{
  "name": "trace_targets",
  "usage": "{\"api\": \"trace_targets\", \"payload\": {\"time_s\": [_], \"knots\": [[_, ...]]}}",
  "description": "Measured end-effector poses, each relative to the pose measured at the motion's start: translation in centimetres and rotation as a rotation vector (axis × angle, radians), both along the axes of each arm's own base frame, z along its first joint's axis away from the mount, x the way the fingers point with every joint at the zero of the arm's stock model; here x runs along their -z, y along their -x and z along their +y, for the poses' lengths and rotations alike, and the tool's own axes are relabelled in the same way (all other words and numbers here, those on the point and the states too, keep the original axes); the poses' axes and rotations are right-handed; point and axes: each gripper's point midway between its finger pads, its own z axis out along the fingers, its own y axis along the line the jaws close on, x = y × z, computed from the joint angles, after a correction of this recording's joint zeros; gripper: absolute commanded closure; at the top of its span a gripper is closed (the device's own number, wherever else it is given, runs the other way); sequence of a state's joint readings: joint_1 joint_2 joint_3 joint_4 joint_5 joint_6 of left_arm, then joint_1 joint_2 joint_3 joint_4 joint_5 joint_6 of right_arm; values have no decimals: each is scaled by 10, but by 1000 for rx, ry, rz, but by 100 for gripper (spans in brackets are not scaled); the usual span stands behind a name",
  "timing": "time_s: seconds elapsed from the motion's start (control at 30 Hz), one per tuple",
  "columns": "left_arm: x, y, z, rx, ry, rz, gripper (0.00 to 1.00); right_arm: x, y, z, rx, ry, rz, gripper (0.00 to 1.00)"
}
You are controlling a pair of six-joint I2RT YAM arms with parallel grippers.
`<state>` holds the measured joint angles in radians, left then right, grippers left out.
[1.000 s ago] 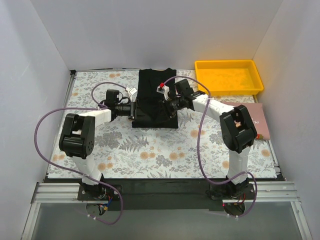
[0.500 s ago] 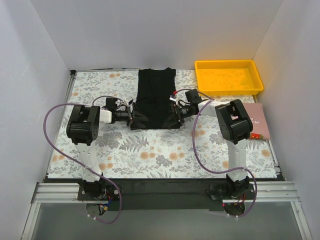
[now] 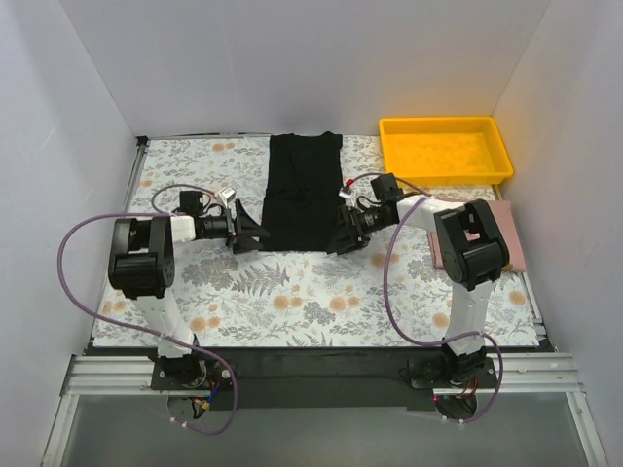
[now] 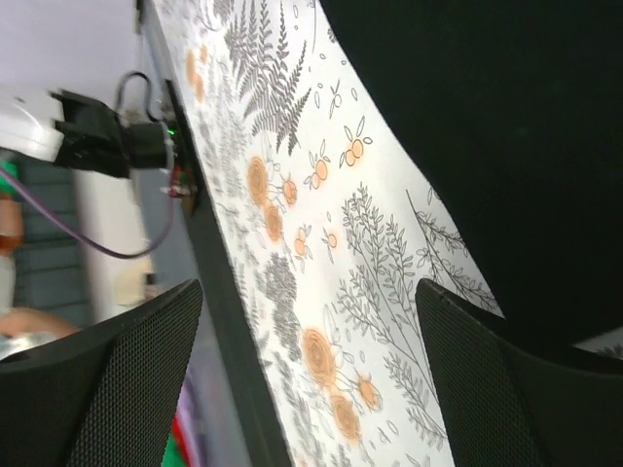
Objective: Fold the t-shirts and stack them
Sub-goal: Fold the tshirt
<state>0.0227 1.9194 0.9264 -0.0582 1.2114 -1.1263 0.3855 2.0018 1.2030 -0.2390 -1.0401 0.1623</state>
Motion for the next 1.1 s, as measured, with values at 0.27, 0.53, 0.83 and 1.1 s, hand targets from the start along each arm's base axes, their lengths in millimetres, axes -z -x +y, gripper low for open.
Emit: {"api": "trace_targets", "payload": {"time_s": [0.27,0.53,0.83,1.1], "knots": [[-72,-10,8,141,-309,-762,52,-49,-39,-16,-93,159,-579,25],[-35,-17,-19,478,-531,-1228,60,-23,-50,-3,-332,383,-943,40],[43,-10,-13,695,-633,-1291,58,30,-35,-15,-502,519,-1012,42],[48,-17,-13,744,-672,-1375,64,45,-47,-20,-518,572,-1071,68]]}}
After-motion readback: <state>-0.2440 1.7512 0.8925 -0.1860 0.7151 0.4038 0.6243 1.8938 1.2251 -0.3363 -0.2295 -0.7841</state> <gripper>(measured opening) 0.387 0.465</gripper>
